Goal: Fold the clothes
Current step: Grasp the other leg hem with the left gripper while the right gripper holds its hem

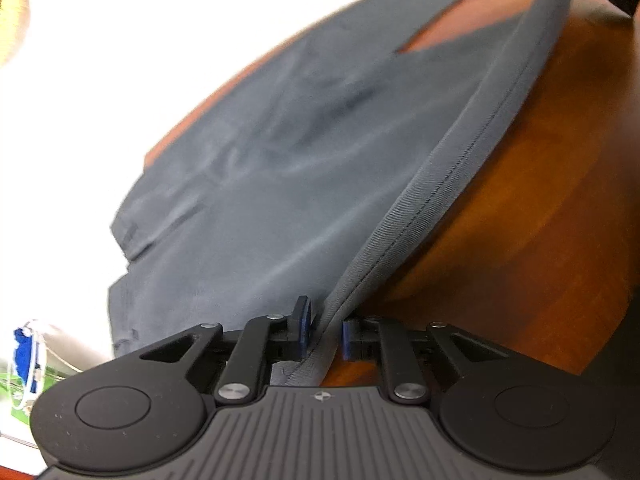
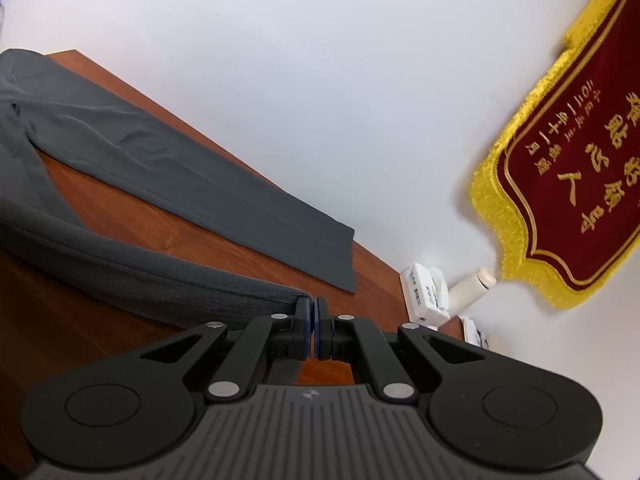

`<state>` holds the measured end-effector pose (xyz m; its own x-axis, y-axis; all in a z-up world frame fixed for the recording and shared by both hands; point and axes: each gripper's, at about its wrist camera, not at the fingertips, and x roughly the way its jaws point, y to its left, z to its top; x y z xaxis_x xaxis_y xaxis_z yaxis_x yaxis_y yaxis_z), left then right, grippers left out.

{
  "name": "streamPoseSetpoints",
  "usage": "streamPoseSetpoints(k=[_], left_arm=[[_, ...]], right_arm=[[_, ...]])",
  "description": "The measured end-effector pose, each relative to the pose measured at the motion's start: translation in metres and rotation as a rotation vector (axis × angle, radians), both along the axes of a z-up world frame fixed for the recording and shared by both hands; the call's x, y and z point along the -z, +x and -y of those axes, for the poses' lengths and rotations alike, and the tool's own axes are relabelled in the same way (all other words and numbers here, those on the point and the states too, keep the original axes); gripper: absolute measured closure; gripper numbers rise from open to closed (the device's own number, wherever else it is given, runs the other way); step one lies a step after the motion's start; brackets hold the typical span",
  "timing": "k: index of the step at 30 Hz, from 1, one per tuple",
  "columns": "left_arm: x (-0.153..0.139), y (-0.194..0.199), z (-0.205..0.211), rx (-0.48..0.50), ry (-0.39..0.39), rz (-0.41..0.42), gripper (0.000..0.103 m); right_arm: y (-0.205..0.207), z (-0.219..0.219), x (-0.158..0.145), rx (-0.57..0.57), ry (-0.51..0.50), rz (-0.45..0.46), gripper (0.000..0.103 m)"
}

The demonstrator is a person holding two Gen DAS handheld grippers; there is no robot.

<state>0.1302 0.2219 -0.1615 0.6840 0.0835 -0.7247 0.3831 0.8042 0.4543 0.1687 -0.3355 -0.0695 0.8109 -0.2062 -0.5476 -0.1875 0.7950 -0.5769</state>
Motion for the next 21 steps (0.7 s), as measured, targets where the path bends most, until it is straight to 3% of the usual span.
streamPoseSetpoints(k=[8,21], left_arm=[[-0.041,0.021,0.001,-0.064,0.012,0.200,0.088],[-0.095,0.139,0.003,-0.178,0.019,0.394,0.088]], right_arm=[[0.011,-0.007,0.001,0.072,-0.003,0.051,0.101],[0.111,-0.025,-0.012,0.058,-0.031,0.142,0.101]])
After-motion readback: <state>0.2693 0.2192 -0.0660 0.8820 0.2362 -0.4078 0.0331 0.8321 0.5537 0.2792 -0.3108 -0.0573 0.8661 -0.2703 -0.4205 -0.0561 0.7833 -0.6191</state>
